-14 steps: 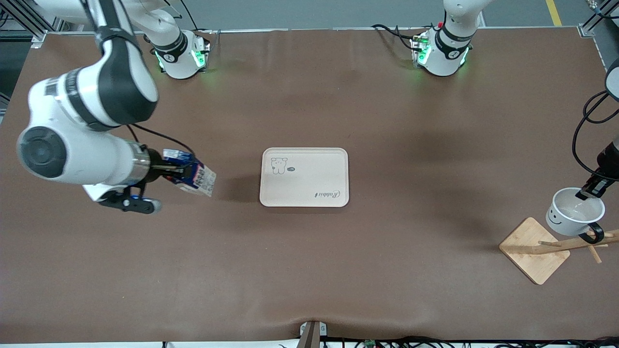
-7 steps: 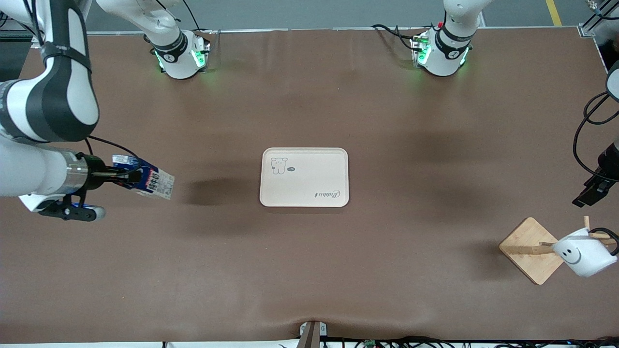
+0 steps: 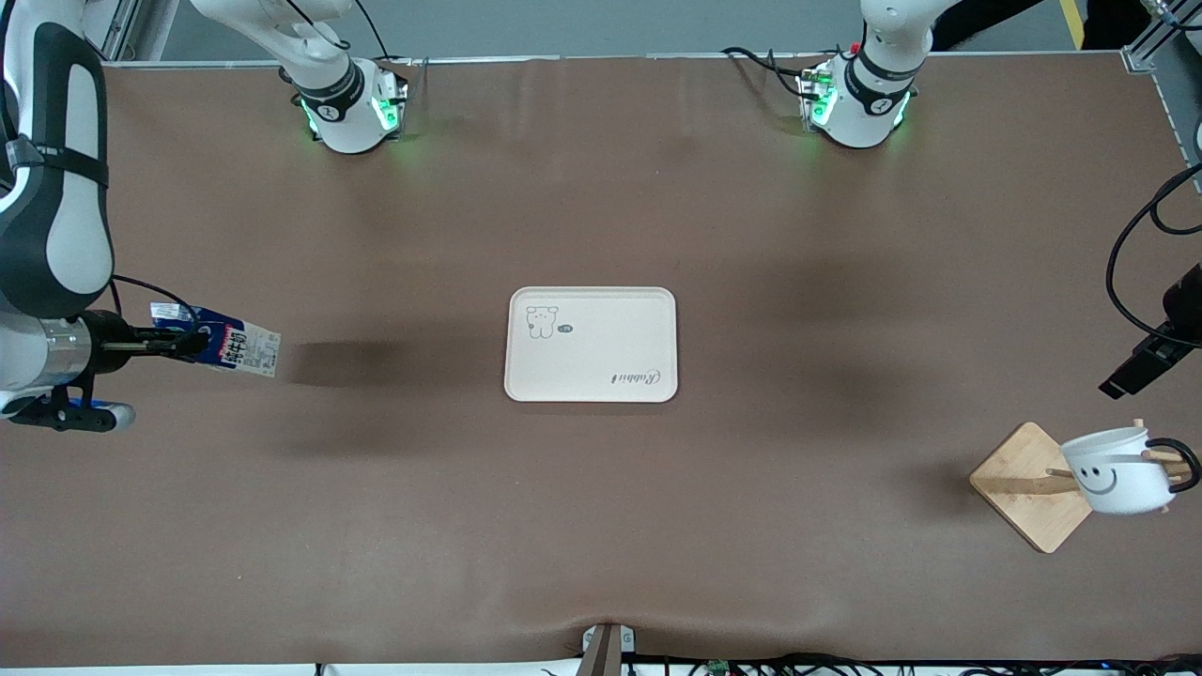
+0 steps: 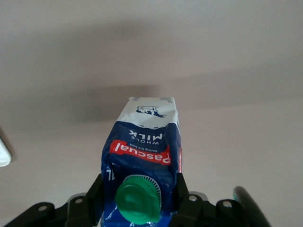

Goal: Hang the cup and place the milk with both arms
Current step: 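Lift the milk away while the left gripper hangs the mug handle on peg, then lower the milk carton onto the table while the left gripper withdraws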

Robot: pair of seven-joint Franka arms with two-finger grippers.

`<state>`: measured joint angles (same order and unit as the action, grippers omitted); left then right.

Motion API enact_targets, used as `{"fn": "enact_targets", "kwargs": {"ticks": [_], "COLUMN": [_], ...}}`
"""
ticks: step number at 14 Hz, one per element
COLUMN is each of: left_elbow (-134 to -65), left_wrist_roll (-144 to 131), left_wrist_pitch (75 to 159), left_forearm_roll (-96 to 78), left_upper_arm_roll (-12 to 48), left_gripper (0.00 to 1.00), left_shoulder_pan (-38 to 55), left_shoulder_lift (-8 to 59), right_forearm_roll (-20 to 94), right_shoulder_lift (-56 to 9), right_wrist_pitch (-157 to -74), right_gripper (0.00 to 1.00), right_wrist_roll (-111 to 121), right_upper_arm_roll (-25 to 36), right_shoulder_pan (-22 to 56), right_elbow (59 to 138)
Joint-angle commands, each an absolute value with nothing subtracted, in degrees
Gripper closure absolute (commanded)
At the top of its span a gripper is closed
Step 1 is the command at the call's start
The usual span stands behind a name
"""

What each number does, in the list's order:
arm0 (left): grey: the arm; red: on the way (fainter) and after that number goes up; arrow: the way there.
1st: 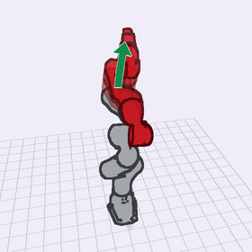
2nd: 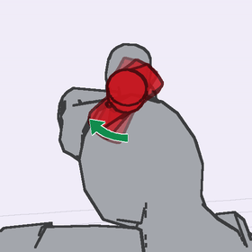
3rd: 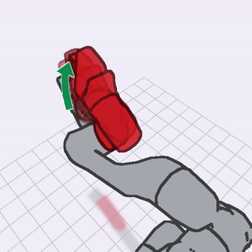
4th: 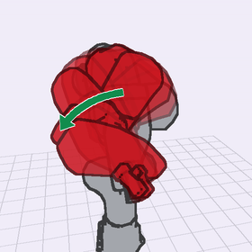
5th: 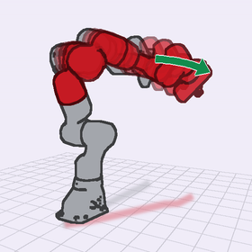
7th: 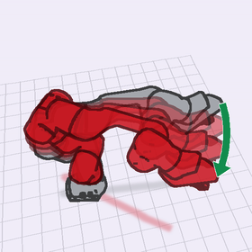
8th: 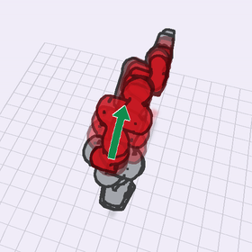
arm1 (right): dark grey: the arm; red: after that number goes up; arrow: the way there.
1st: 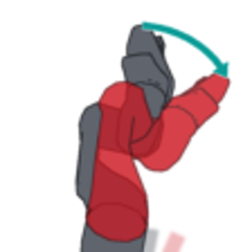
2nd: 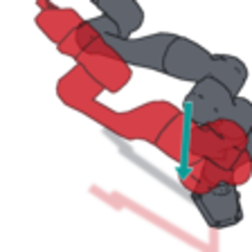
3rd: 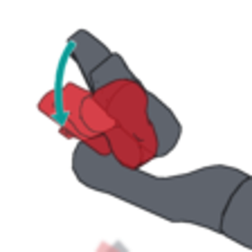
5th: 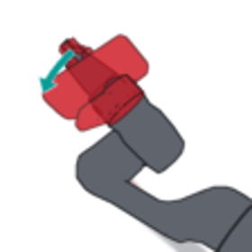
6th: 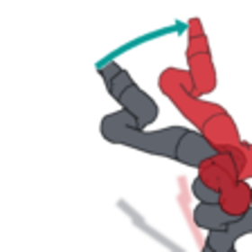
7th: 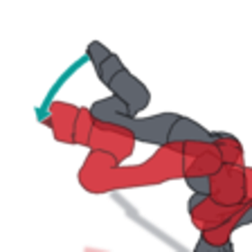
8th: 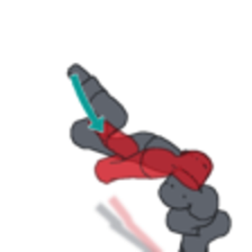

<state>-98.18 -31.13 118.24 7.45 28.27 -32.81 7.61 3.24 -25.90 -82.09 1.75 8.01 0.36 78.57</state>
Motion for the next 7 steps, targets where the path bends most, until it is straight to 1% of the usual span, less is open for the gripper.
{"fn": "enact_targets", "kwargs": {"ticks": [1, 3, 5, 7], "left_elbow": [-95.1, -92.7, -90.3, -87.5], "left_wrist_roll": [-25.0, -24.9, -24.8, -24.8], "left_wrist_pitch": [113.6, 109.4, 104.9, 99.9], "left_forearm_roll": [6.9, 7.2, 7.2, 7.2], "left_upper_arm_roll": [28.7, 28.7, 28.9, 29.3], "left_gripper": [0.0, 0.0, 0.0, 0.0], "left_shoulder_pan": [-32.0, -28.7, -27.7, -25.9], "left_shoulder_lift": [8.9, 9.4, 9.3, 9.2], "right_forearm_roll": [2.1, 2.1, 2.2, 2.2], "right_shoulder_lift": [-24.6, -24.5, -24.5, -24.5], "right_wrist_pitch": [-86.1, -86.3, -86.6, -88.5], "right_gripper": [0.91, 0.89, 0.89, 0.89], "right_wrist_roll": [4.3, 4.3, 4.3, 4.3], "right_upper_arm_roll": [6.9, 6.9, 6.9, 6.9], "right_shoulder_pan": [-1.5, -1.8, -2.2, -2.2], "right_elbow": [85.1, 87.4, 89.4, 91.5]}}
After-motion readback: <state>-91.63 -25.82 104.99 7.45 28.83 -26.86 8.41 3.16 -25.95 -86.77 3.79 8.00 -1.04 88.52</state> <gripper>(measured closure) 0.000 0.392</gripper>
